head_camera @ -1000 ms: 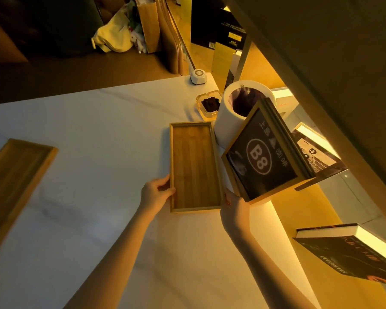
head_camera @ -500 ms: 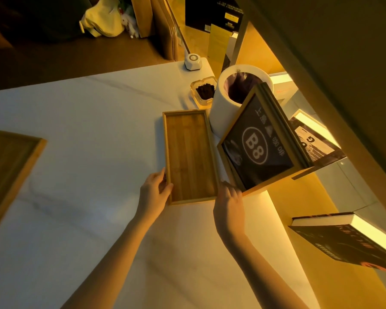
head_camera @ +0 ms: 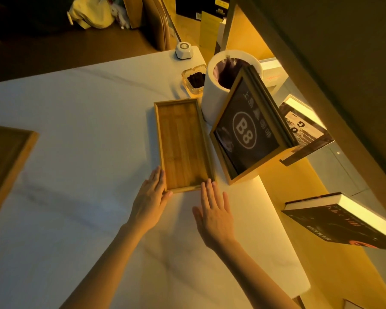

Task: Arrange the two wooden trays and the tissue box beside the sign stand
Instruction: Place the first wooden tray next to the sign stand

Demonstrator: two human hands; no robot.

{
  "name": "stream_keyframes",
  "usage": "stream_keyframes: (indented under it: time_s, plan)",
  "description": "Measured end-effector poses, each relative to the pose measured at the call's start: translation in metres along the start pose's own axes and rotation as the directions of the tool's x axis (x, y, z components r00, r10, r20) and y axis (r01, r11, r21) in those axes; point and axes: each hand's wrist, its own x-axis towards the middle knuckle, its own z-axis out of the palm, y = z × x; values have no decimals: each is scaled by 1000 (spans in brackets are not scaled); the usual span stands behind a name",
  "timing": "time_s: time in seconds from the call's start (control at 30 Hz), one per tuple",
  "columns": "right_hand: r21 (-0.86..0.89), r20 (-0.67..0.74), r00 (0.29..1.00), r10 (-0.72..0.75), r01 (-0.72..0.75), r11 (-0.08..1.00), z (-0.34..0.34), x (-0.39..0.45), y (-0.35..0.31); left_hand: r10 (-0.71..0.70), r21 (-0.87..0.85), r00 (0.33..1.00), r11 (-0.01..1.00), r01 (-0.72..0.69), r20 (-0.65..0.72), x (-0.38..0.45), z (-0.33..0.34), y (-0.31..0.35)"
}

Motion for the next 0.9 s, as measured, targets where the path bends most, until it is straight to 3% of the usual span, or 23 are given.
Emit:
stream_keyframes:
  time_s: [0.9]
  plan:
    - [53,50,999,-1,-1,999,-6,-4,36,-67,-55,997,996,65,-43,-9,29,29]
